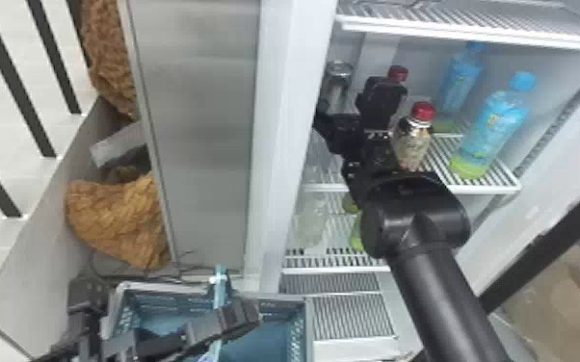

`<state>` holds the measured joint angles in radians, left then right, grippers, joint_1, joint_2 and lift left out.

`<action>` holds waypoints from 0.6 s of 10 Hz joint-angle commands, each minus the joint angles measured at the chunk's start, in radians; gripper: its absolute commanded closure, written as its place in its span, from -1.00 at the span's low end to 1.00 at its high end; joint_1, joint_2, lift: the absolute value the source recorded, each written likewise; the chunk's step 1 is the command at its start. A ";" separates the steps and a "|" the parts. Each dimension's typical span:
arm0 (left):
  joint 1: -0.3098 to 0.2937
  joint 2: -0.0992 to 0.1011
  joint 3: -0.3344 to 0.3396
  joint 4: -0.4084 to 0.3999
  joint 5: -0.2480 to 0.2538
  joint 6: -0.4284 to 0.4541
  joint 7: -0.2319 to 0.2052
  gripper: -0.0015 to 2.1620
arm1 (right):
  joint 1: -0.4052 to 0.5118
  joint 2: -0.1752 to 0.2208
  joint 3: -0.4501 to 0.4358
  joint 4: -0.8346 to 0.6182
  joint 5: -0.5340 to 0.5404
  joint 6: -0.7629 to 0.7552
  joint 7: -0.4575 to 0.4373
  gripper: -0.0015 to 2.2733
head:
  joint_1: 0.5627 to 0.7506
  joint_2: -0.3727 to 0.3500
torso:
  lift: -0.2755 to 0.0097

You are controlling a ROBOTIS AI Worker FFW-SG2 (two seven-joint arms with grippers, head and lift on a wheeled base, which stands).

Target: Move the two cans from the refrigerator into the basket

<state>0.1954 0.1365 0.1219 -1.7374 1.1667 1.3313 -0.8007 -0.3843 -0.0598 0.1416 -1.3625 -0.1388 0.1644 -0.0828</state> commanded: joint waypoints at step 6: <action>-0.007 0.000 -0.002 0.006 0.002 -0.004 0.000 0.10 | -0.085 0.005 0.000 0.112 0.015 0.000 -0.006 -0.78 | 0.41 -0.44 | 0.72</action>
<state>0.1889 0.1365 0.1197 -1.7315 1.1686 1.3277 -0.8007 -0.4657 -0.0552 0.1408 -1.2544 -0.1234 0.1644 -0.0877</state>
